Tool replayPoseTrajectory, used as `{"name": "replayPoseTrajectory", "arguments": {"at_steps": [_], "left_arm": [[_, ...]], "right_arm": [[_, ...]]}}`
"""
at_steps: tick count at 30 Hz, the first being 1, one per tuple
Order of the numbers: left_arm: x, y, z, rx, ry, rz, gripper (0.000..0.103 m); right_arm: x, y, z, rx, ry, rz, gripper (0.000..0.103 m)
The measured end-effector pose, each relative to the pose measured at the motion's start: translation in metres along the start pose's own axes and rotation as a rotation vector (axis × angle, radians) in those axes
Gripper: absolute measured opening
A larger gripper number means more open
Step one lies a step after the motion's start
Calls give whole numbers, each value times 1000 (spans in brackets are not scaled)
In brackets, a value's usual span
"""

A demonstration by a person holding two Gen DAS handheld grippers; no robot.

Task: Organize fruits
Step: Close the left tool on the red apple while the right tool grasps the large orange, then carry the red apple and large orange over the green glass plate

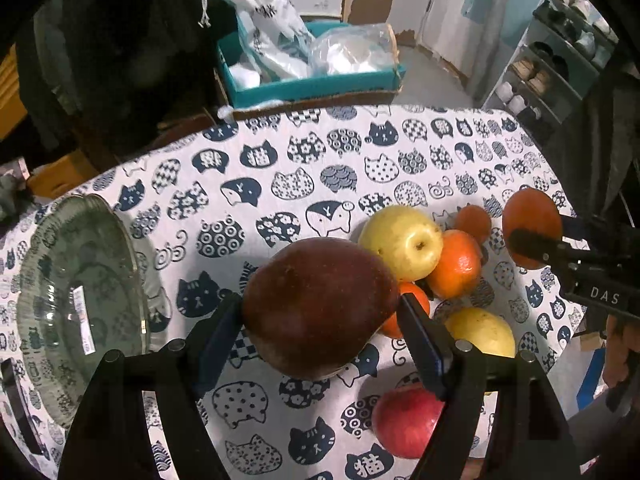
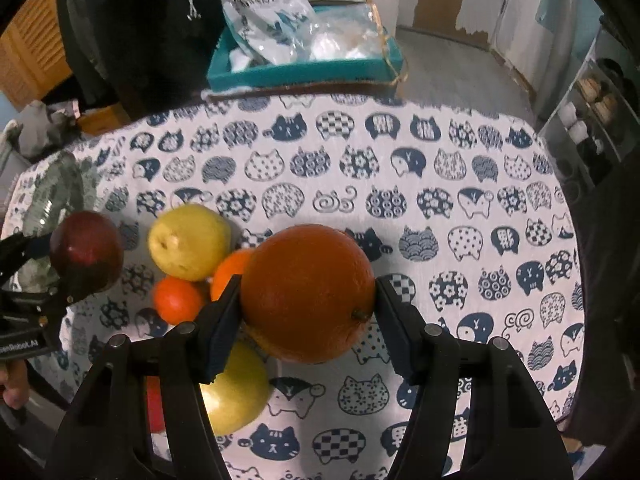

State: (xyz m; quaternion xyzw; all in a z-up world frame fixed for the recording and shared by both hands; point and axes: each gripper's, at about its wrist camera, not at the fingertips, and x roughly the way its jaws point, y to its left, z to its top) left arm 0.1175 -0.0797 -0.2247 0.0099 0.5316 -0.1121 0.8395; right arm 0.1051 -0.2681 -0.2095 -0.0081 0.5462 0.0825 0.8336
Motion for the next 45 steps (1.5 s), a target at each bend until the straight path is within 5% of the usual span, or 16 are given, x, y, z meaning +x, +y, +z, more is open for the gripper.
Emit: {"name": "replayPoseTrajectory", "arguments": {"at_steps": [24, 45], "left_arm": [[-88, 18, 2, -34, -188, 36, 80], [-150, 67, -8, -112, -310, 101, 80]], "right_arm": [[-85, 47, 28, -57, -232, 43, 63], [-122, 107, 48, -120, -330, 126, 63]]}}
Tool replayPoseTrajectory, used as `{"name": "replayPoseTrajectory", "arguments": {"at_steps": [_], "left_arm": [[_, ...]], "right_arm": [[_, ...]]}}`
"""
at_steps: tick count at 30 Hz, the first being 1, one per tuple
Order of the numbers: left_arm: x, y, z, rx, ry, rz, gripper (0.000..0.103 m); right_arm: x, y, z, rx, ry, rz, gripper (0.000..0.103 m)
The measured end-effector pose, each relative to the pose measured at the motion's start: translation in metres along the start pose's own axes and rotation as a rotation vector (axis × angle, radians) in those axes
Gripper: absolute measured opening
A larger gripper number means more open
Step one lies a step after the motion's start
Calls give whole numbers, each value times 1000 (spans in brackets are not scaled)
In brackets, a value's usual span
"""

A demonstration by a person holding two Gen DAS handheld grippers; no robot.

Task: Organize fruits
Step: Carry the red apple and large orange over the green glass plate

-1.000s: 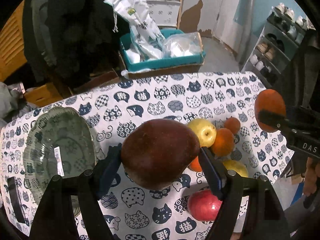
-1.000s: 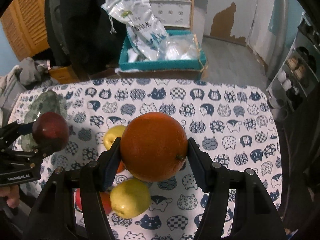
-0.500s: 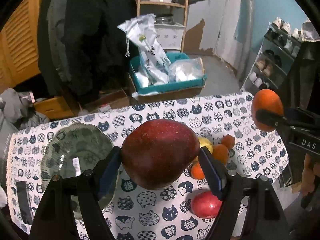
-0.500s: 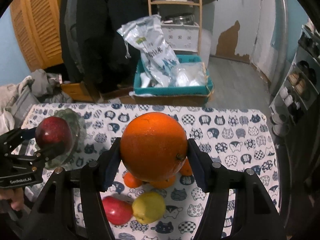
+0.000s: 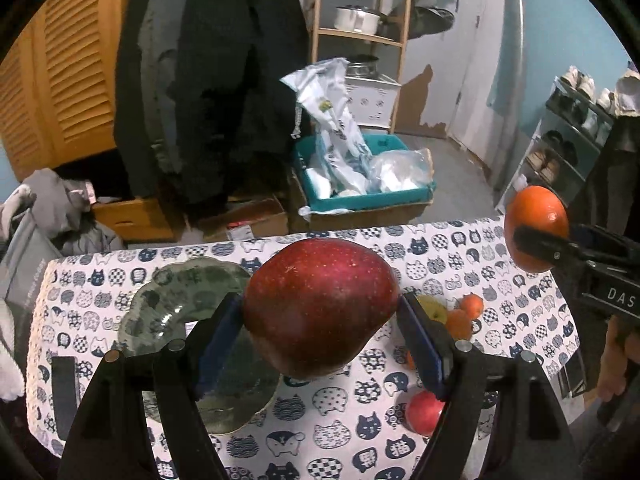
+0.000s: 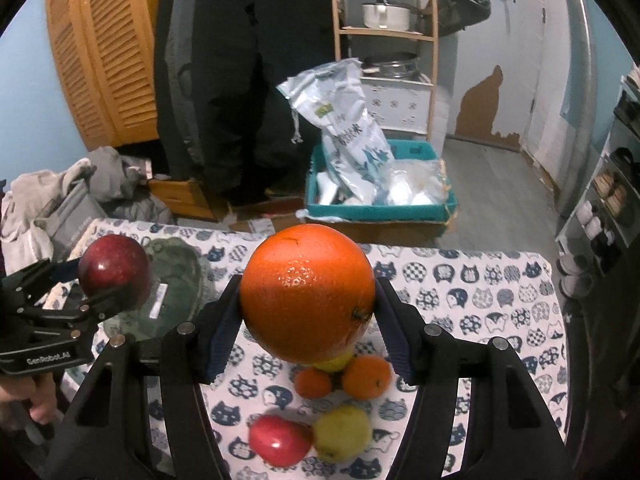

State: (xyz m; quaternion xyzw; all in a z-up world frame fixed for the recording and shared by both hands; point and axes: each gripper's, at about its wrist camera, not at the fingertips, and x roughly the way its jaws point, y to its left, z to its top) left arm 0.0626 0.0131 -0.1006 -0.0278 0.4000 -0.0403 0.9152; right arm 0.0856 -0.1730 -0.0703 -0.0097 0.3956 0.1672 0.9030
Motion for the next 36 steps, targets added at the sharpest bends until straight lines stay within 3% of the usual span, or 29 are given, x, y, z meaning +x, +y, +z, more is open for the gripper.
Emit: {"name": "replayPoseTrajectory", "arguments": {"at_steps": [16, 27, 36], "left_arm": [[-17, 65, -5, -95, -26, 80, 80], [-12, 117, -17, -182, 5, 143, 80], [18, 154, -35, -237, 85, 187, 80]], "right_arm": [[33, 73, 23, -76, 13, 98, 63], [70, 119, 27, -96, 80, 168, 64], [114, 167, 24, -130, 159, 220, 64]]}}
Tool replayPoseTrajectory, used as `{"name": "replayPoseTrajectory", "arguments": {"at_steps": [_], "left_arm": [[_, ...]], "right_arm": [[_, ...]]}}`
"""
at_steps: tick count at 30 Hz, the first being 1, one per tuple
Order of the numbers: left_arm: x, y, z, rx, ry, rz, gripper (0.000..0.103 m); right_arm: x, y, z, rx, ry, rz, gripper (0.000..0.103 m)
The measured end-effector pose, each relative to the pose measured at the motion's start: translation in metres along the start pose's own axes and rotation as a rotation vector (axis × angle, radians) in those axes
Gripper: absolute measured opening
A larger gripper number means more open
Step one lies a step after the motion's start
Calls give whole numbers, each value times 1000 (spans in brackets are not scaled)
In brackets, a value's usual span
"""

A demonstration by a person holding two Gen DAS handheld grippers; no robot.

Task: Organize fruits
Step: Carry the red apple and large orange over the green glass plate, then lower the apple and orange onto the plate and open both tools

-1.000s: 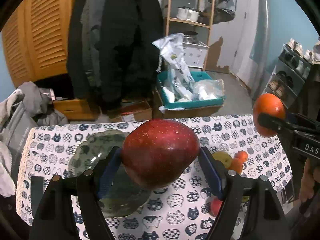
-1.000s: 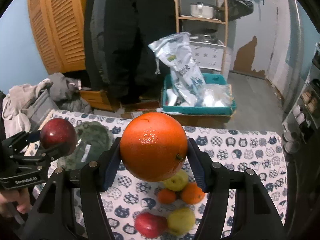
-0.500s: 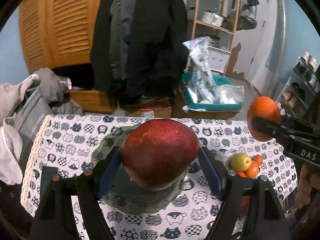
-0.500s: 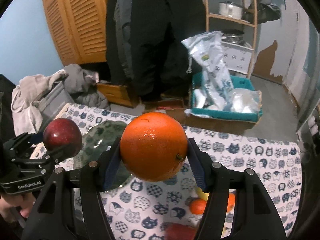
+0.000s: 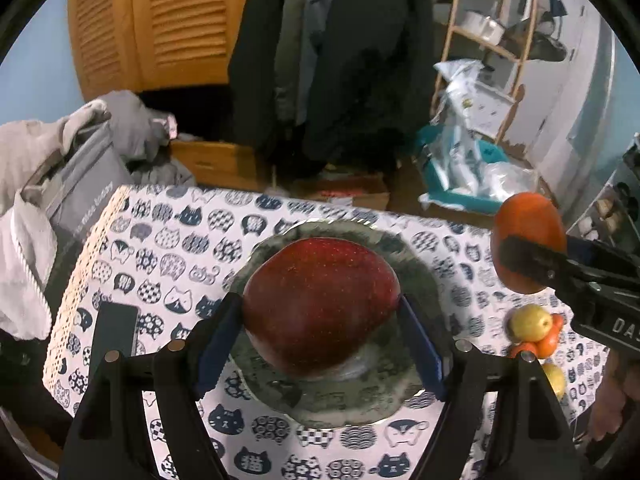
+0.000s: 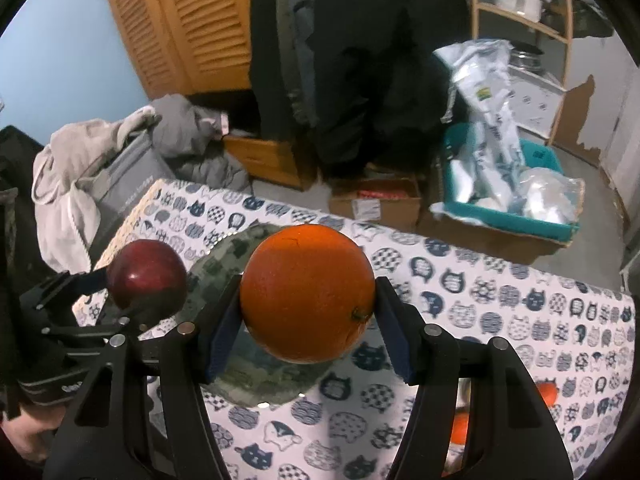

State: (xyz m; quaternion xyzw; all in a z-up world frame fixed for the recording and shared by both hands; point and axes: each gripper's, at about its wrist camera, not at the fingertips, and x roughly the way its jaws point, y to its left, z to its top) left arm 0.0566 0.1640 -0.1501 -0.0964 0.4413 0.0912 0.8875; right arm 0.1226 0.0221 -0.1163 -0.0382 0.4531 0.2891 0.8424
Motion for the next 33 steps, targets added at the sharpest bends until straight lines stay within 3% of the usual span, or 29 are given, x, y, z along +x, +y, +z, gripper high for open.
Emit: {"name": "replayPoseTrajectory", "arguments": {"at_steps": [18, 28, 33], "left_arm": [[79, 45, -24, -100, 195, 41, 80], [104, 48, -36, -103, 278, 30, 80], [106, 44, -35, -77, 277, 42, 80]], "right_arm": [[101, 15, -15, -30, 205, -3, 64], [127, 18, -27, -38, 274, -6, 64], [133, 17, -28, -27, 285, -3, 64]]}}
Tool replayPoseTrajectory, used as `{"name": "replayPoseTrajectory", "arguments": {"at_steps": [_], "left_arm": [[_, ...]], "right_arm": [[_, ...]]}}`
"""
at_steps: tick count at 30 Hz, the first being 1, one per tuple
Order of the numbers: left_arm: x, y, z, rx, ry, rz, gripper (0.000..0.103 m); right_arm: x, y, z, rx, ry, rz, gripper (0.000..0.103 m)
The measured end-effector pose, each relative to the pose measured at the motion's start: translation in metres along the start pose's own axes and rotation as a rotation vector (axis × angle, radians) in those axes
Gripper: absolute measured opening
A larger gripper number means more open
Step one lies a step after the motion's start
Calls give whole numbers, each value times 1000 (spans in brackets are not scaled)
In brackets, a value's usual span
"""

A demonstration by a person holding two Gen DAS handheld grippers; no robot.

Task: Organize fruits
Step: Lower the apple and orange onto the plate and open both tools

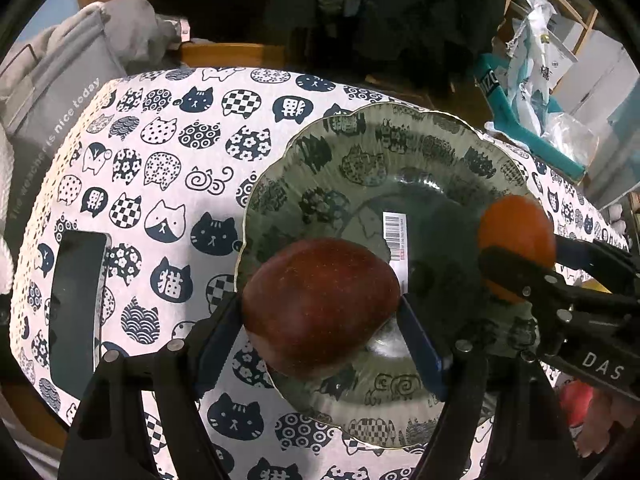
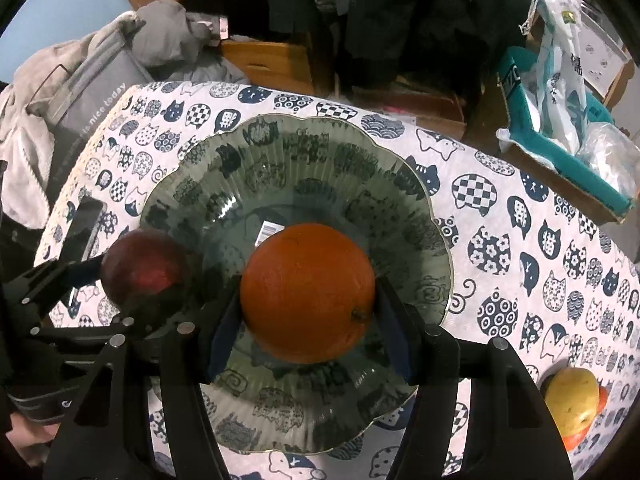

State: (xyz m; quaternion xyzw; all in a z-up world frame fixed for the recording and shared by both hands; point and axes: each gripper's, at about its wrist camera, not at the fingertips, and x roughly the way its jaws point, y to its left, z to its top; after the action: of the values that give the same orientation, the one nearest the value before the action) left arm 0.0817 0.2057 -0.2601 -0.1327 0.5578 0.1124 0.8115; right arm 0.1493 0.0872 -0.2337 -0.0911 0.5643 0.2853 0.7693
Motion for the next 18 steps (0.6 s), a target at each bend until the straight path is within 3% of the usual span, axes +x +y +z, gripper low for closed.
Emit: {"name": "replayPoseTrajectory", "arguments": {"at_steps": [11, 18], "left_arm": [[6, -5, 3, 33, 12, 48, 80], [-4, -2, 6, 4, -16, 18, 84]], "right_arm": [[0, -10, 2, 39, 4, 10, 64], [-1, -13, 1, 46, 12, 10, 64]]}}
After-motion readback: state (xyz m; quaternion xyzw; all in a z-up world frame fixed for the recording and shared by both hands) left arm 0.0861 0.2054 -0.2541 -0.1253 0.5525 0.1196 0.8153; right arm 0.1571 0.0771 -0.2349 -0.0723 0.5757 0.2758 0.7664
